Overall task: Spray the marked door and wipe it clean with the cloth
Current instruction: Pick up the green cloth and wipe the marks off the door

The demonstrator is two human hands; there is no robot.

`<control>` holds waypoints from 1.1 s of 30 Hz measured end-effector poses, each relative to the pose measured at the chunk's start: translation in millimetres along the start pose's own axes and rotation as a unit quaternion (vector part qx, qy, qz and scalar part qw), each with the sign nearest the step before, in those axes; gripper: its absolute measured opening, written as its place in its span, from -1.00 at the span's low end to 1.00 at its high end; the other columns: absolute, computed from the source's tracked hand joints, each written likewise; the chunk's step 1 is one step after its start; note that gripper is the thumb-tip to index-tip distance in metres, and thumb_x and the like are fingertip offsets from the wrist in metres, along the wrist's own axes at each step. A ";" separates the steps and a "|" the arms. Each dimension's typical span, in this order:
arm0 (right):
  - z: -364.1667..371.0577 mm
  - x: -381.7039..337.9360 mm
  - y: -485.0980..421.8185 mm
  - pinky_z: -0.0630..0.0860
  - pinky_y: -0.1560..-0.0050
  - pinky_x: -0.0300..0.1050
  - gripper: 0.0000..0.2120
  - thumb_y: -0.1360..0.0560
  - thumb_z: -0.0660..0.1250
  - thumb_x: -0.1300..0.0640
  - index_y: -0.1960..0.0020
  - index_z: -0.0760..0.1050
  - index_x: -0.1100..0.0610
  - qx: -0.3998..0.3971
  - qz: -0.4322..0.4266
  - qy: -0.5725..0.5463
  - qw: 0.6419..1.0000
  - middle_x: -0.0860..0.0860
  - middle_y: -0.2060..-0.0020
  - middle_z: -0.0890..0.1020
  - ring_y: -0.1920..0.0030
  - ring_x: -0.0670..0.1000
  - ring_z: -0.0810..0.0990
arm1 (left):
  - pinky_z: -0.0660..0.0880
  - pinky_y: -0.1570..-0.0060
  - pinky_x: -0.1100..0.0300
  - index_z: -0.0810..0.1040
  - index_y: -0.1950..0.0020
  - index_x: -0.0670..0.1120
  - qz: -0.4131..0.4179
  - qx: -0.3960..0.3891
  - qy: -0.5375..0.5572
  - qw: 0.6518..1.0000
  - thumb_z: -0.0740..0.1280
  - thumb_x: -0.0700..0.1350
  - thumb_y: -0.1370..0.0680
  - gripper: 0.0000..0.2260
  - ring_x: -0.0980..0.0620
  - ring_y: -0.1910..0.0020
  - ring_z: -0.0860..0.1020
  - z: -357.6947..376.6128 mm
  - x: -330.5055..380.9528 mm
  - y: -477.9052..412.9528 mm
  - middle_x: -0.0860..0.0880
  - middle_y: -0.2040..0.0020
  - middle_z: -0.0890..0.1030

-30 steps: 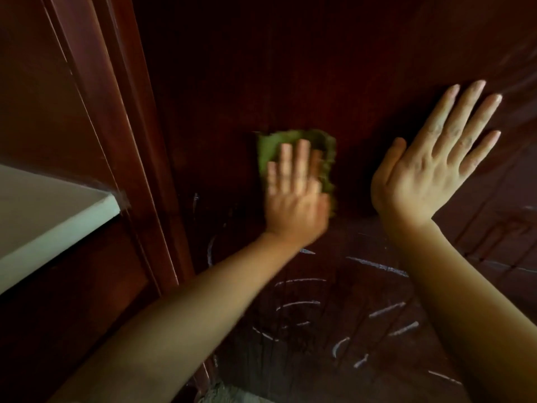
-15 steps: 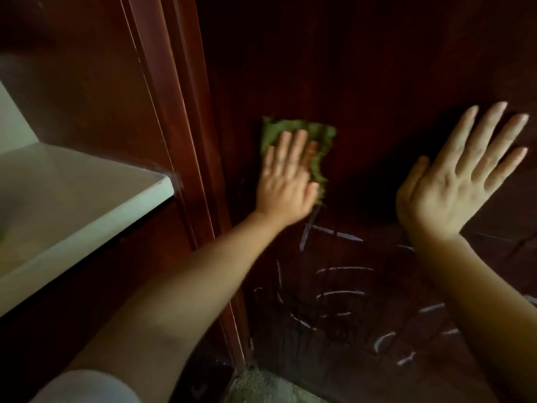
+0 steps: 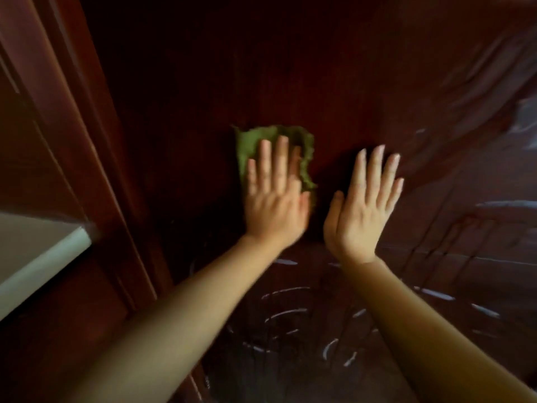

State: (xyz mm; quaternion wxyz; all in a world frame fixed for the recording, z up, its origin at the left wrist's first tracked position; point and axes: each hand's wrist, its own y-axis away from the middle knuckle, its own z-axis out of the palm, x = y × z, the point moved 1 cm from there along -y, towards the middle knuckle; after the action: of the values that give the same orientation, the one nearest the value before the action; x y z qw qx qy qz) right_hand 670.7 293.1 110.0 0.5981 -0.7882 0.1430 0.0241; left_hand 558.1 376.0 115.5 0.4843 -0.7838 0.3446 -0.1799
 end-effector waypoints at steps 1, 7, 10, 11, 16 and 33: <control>-9.9 2.8 -1.1 -0.02 -0.56 0.18 -0.43 -0.57 0.17 0.17 -0.55 0.17 0.25 -0.007 0.002 -0.053 0.999 0.19 -0.55 0.20 -0.57 0.23 0.08 | -0.03 -0.51 -0.17 0.18 -0.52 -0.19 0.022 0.008 0.004 1.000 0.18 0.09 -0.54 -0.38 -0.24 -0.55 0.07 -1.6 27.9 -15.3 -0.18 -0.57 0.20; -82.4 27.4 -34.0 0.38 -0.39 0.16 -0.62 -0.65 0.04 0.26 -0.38 0.35 0.43 0.125 -0.032 -0.159 0.979 0.25 -0.36 0.42 -0.41 0.21 0.41 | -0.13 -0.54 0.05 0.07 -0.60 -0.13 0.149 -0.033 0.178 0.972 0.10 -0.05 -0.67 -0.48 -0.03 -0.60 -0.01 -37.7 114.7 -95.1 -0.09 -0.61 0.11; -96.0 29.1 -60.9 0.48 -0.30 0.00 -0.61 -0.60 0.05 0.31 -0.36 0.42 0.40 0.106 -0.012 -0.183 0.977 0.21 -0.29 0.50 -0.29 0.14 0.53 | -0.03 -0.54 0.26 0.07 -0.59 -0.17 0.115 -0.120 0.462 0.871 0.11 -0.27 -0.66 -0.50 0.11 -0.57 0.06 -62.7 110.9 -122.9 -0.12 -0.59 0.18; -96.9 28.6 -68.0 0.50 -0.28 -0.07 -0.60 -0.59 0.05 0.30 -0.38 0.41 0.37 0.087 0.025 -0.198 0.976 0.18 -0.30 0.50 -0.27 0.09 0.55 | 0.05 -0.53 0.26 0.09 -0.58 -0.16 0.085 -0.127 0.515 0.844 0.10 -0.34 -0.63 -0.48 0.10 -0.56 0.13 -68.1 107.4 -125.6 -0.13 -0.57 0.23; -83.7 28.6 -83.7 0.45 -0.26 -0.25 -0.62 -0.59 0.20 0.24 -0.40 0.44 0.25 0.030 0.062 -0.148 0.987 0.06 -0.30 0.50 -0.29 -0.06 0.48 | 0.35 -0.45 0.01 0.36 -0.47 -0.12 0.009 -0.088 0.553 0.828 0.10 -0.37 -0.57 -0.53 0.07 -0.45 0.39 -90.5 98.1 -128.9 -0.09 -0.42 0.47; -77.5 17.4 -214.3 0.21 -0.44 0.01 -0.44 -0.58 0.19 0.07 -0.54 0.24 0.22 0.073 -0.067 0.072 0.992 0.16 -0.52 0.30 -0.49 0.21 0.29 | -0.08 -0.54 -0.20 -0.11 -0.61 -0.18 -0.009 0.049 -0.066 0.997 0.08 0.06 -0.60 -0.33 -0.16 -0.61 -0.08 -85.7 45.3 -204.7 -0.16 -0.63 -0.05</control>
State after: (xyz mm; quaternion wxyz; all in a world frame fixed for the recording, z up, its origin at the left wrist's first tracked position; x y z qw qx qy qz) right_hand 731.5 268.4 328.8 0.6428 -0.7497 0.1337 -0.0830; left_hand 611.8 349.2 334.0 0.5419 -0.7725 0.2956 -0.1492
